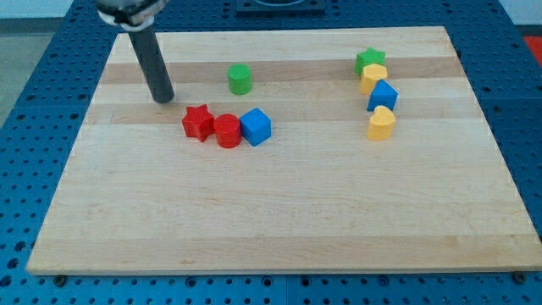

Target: Move green circle diagonal to the yellow hexagon

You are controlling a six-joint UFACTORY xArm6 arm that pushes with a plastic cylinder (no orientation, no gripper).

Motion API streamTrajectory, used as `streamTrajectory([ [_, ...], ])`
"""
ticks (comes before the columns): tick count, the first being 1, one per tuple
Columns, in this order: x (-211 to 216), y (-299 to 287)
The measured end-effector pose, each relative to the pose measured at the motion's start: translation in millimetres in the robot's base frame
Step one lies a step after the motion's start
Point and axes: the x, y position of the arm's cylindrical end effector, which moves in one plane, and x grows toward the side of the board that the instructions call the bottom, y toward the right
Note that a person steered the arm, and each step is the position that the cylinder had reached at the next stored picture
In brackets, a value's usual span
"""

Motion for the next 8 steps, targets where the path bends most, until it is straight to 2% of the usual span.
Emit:
streamTrajectory([
  [1,0,3],
  [3,-25,43],
  [8,-47,144],
])
